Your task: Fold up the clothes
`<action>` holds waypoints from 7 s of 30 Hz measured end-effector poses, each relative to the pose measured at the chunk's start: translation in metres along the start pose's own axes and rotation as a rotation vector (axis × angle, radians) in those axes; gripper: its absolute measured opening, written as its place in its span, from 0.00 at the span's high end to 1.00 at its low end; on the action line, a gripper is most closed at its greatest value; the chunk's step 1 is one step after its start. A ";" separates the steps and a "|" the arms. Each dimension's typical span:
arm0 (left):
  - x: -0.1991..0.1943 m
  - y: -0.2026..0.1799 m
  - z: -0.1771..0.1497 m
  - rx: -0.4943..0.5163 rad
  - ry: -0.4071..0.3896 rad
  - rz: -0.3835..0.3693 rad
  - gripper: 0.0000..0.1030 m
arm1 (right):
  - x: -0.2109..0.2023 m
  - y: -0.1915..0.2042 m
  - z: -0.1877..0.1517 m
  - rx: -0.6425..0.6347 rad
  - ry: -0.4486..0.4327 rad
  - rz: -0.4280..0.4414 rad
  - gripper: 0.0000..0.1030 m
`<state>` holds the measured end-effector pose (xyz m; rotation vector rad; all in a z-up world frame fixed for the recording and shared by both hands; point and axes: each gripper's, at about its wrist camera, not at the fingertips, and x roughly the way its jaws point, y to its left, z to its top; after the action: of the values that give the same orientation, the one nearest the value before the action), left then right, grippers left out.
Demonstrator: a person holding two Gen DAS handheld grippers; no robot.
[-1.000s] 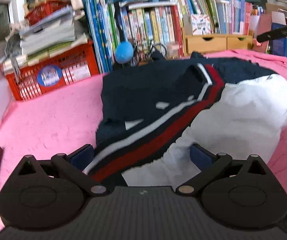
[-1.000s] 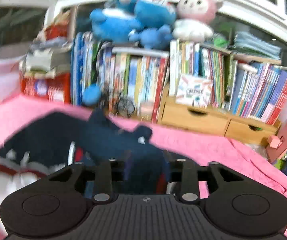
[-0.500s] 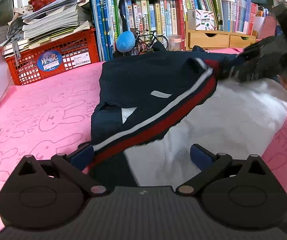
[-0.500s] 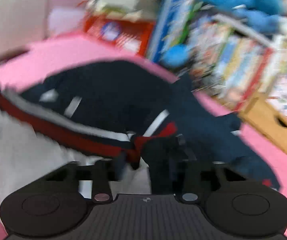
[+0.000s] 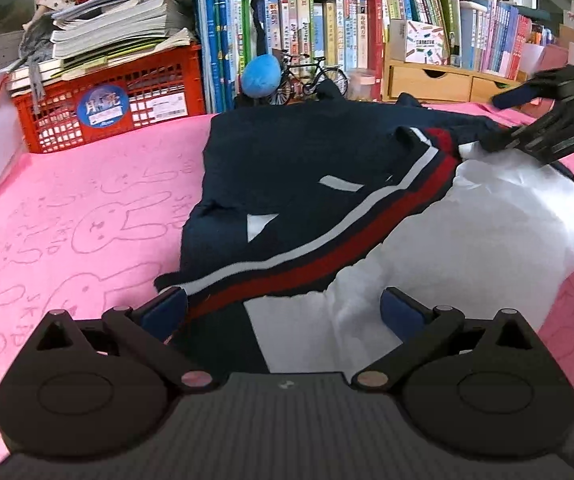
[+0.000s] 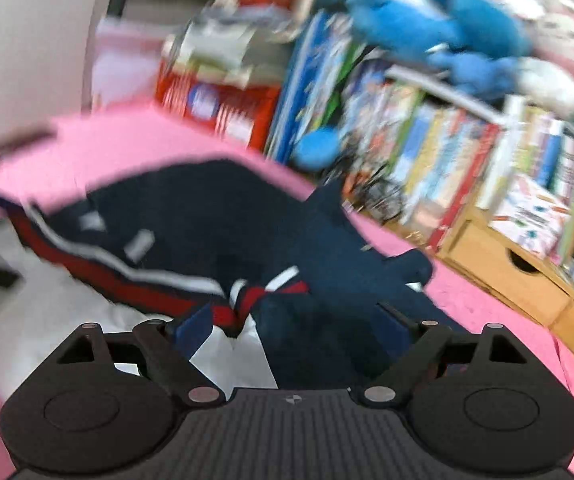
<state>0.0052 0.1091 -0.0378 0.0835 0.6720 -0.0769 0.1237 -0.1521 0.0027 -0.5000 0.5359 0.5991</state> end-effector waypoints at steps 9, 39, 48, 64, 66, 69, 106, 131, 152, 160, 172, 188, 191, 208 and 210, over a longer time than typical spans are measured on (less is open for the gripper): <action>0.009 0.021 -0.005 -0.138 0.058 -0.007 0.00 | 0.008 -0.015 0.008 0.319 -0.050 -0.094 0.74; -0.014 0.029 0.109 -0.192 -0.254 -0.178 0.74 | -0.102 -0.026 -0.012 0.421 -0.269 -0.215 0.88; 0.152 -0.011 0.175 0.011 -0.081 0.063 0.60 | -0.001 -0.112 -0.007 0.505 -0.133 -0.304 0.65; 0.129 -0.015 0.170 0.011 -0.197 0.220 0.43 | 0.010 -0.156 -0.041 0.770 -0.126 -0.263 0.23; 0.098 -0.016 0.147 0.039 -0.239 0.182 0.37 | -0.009 -0.145 -0.042 0.774 -0.188 -0.170 0.21; 0.074 -0.030 0.115 0.074 -0.238 0.119 0.31 | -0.013 -0.098 -0.032 0.658 -0.166 -0.065 0.30; 0.078 -0.049 0.093 0.127 -0.064 0.201 0.16 | 0.006 0.024 -0.013 0.371 -0.088 0.007 0.06; 0.147 -0.051 0.141 0.148 -0.093 0.328 0.10 | 0.049 -0.038 0.006 0.415 -0.009 -0.145 0.08; 0.198 -0.015 0.159 0.168 -0.141 0.485 0.05 | 0.100 -0.101 0.012 0.405 0.047 -0.326 0.25; 0.205 0.019 0.156 0.079 -0.115 0.476 0.00 | 0.116 -0.161 -0.041 0.766 0.027 -0.247 0.00; 0.081 -0.071 0.122 0.184 -0.297 0.127 0.02 | 0.003 -0.012 -0.024 0.560 0.017 -0.297 0.00; 0.099 -0.095 0.106 0.127 -0.111 0.053 0.04 | 0.000 0.024 -0.054 0.687 0.032 -0.215 0.00; 0.104 -0.089 0.113 0.101 -0.073 -0.026 0.04 | 0.012 0.037 -0.050 0.613 0.057 -0.253 0.00; 0.213 -0.098 0.163 0.161 0.080 0.097 0.00 | 0.008 0.040 -0.047 0.597 0.078 -0.246 0.00; 0.224 -0.100 0.172 0.182 0.079 0.107 0.00 | 0.008 0.039 -0.047 0.597 0.079 -0.246 0.00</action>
<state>0.2764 -0.0174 -0.0483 0.2989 0.7371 -0.0321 0.0895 -0.1474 -0.0482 -0.0189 0.6829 0.1651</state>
